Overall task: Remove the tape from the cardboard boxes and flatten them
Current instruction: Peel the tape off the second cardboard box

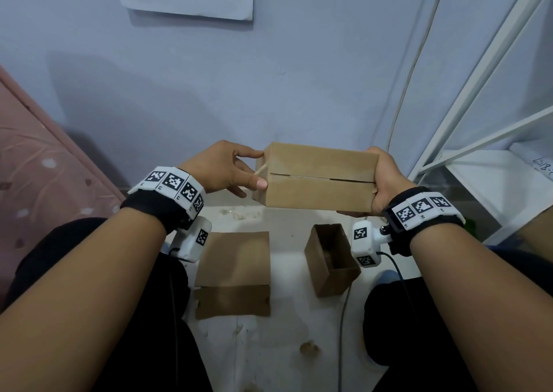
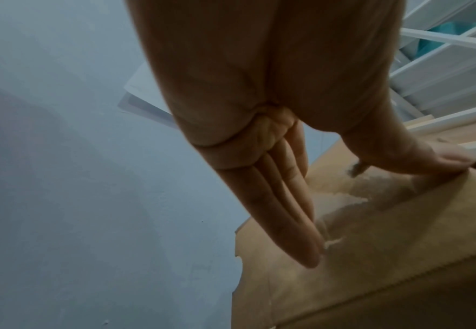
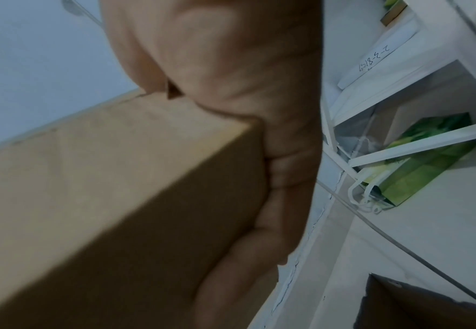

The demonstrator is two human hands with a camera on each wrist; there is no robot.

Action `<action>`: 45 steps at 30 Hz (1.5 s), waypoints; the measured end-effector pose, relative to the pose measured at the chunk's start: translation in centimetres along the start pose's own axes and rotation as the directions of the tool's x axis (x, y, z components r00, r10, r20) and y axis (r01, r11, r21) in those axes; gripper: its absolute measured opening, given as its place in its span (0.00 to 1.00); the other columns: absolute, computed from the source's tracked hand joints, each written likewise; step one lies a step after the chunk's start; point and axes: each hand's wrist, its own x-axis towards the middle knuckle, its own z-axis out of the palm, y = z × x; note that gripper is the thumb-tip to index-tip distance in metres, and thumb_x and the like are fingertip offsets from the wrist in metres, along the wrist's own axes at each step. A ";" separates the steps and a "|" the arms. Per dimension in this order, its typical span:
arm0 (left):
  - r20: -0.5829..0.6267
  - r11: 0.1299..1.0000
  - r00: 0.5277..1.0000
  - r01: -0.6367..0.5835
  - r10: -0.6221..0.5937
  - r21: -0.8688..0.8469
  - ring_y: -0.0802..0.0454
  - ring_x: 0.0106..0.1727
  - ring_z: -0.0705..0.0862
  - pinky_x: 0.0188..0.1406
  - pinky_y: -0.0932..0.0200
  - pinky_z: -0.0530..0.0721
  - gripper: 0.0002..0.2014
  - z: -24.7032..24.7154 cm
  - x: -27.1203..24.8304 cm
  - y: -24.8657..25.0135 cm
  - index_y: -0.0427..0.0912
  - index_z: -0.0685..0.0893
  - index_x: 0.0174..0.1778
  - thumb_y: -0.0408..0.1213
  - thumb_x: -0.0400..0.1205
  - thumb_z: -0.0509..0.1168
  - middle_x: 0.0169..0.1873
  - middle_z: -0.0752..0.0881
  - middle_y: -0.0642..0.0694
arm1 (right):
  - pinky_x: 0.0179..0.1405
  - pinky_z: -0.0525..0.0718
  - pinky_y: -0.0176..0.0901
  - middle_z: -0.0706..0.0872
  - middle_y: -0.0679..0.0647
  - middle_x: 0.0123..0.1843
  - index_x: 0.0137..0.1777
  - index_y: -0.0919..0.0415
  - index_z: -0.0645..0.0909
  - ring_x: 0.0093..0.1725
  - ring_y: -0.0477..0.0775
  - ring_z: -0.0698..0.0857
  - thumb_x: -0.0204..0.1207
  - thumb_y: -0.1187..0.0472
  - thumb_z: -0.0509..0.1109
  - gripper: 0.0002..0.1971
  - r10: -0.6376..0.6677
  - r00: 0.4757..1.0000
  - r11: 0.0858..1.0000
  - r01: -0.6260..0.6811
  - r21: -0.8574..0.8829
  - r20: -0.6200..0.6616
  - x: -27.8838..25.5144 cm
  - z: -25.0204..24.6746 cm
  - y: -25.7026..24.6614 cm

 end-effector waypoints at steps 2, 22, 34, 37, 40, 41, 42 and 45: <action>-0.014 0.999 1.000 -0.026 0.027 0.026 0.53 0.40 0.91 0.50 0.47 0.94 0.33 0.0 0.3 -0.4 0.48 0.83 0.69 0.35 0.68 0.85 0.48 0.92 0.41 | 0.55 0.83 0.75 0.83 0.54 0.44 0.40 0.52 0.79 0.50 0.66 0.85 0.68 0.47 0.65 0.10 -0.015 1.000 1.000 0.015 0.016 -0.004 -0.2 0.0 -0.1; -0.099 0.993 0.994 -0.057 0.047 -0.107 0.52 0.40 0.92 0.42 0.61 0.90 0.04 0.9 1.1 -0.7 0.33 0.93 0.45 0.29 0.77 0.78 0.36 0.92 0.40 | 0.46 0.81 0.53 0.77 0.48 0.34 0.32 0.50 0.74 0.35 0.58 0.80 0.66 0.45 0.64 0.10 -0.100 0.994 0.986 0.105 0.126 -0.045 0.3 -0.4 -0.5; -0.220 0.967 0.975 -0.088 0.034 -0.238 0.50 0.35 0.86 0.37 0.65 0.87 0.02 2.6 1.6 -0.8 0.35 0.91 0.42 0.26 0.80 0.76 0.33 0.89 0.40 | 0.58 0.79 0.60 0.78 0.48 0.35 0.34 0.50 0.74 0.38 0.58 0.80 0.67 0.44 0.64 0.10 -0.106 0.992 0.979 0.116 0.169 -0.071 0.7 -0.6 -0.6; -0.263 0.945 0.965 -0.079 -0.008 -0.318 0.49 0.32 0.85 0.38 0.62 0.88 0.16 2.7 1.8 -0.9 0.34 0.83 0.59 0.26 0.78 0.78 0.35 0.91 0.38 | 0.58 0.79 0.58 0.78 0.48 0.35 0.34 0.50 0.74 0.37 0.58 0.80 0.68 0.45 0.63 0.10 -0.099 0.993 0.978 0.109 0.180 -0.064 0.8 -0.6 -0.5; -0.229 0.952 0.973 -0.061 -0.010 -0.300 0.49 0.31 0.86 0.40 0.60 0.88 0.16 2.5 2.1 -1.2 0.31 0.84 0.59 0.25 0.77 0.78 0.36 0.91 0.35 | 0.50 0.80 0.55 0.78 0.48 0.34 0.33 0.50 0.74 0.35 0.58 0.80 0.67 0.45 0.63 0.10 -0.098 0.994 0.978 0.106 0.178 -0.053 0.9 -0.7 -0.4; -0.223 0.960 0.975 -0.074 0.012 -0.270 0.48 0.32 0.86 0.41 0.59 0.88 0.11 2.5 2.1 -1.2 0.30 0.88 0.54 0.25 0.78 0.77 0.37 0.91 0.35 | 0.50 0.80 0.56 0.78 0.48 0.35 0.32 0.50 0.74 0.36 0.58 0.79 0.67 0.46 0.63 0.10 -0.095 0.994 0.979 0.103 0.176 -0.052 1.0 -0.7 -0.4; -0.225 0.966 0.974 -0.084 0.027 -0.246 0.47 0.34 0.87 0.41 0.60 0.88 0.06 2.6 2.1 -1.3 0.30 0.91 0.50 0.24 0.78 0.76 0.37 0.91 0.34 | 0.51 0.80 0.57 0.78 0.48 0.35 0.32 0.50 0.74 0.36 0.58 0.79 0.67 0.46 0.63 0.10 -0.094 0.994 0.980 0.102 0.171 -0.055 1.0 -0.7 -0.4; -0.246 0.987 0.969 -0.058 0.020 -0.151 0.47 0.41 0.90 0.48 0.56 0.90 0.08 2.7 2.5 -1.8 0.36 0.93 0.47 0.21 0.79 0.73 0.40 0.93 0.38 | 0.47 0.81 0.52 0.76 0.48 0.34 0.32 0.50 0.71 0.35 0.57 0.78 0.68 0.46 0.62 0.10 -0.100 0.993 0.980 0.108 0.166 -0.056 1.0 -0.6 -0.3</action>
